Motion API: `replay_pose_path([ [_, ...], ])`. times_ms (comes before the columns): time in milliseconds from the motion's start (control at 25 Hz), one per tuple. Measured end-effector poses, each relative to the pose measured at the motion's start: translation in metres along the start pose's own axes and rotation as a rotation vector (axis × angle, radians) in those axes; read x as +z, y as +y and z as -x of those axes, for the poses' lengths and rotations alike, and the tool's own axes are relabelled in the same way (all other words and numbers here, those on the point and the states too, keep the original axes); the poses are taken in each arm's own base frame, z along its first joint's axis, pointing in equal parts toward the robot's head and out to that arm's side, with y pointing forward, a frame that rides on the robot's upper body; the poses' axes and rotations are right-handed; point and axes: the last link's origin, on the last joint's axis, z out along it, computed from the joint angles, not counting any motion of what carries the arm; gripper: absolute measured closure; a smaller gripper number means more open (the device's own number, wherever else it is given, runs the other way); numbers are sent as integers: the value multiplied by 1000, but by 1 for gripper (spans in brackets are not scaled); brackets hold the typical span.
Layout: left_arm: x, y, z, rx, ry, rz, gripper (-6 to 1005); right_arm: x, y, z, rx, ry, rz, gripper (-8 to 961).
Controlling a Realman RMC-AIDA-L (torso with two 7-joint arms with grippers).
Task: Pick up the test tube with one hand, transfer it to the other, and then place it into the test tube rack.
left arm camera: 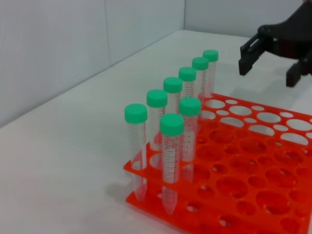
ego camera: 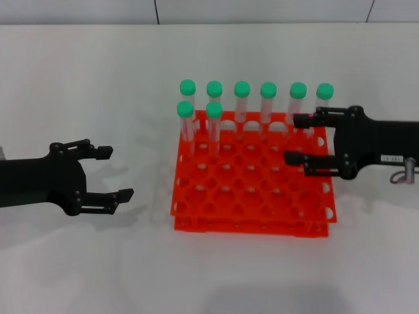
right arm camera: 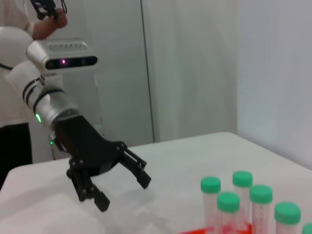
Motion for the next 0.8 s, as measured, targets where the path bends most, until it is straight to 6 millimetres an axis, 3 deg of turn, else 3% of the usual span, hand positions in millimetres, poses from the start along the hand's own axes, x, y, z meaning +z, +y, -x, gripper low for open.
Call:
replay_pose_path([
  [40,1,-1,-1,-1,-1,7,106,-2,1,-3,0,3,-5,373],
  [240,6,-4,-4,-2,7,52,106,-6,4,-15,25,16,-16,150],
  [480,3,-5,-9,2,53,110,106,-8,8,-24,28,54,0,78],
  [800,-5,-10,-6,-18,91,149,106,-9,11,-28,43,91,22,77],
])
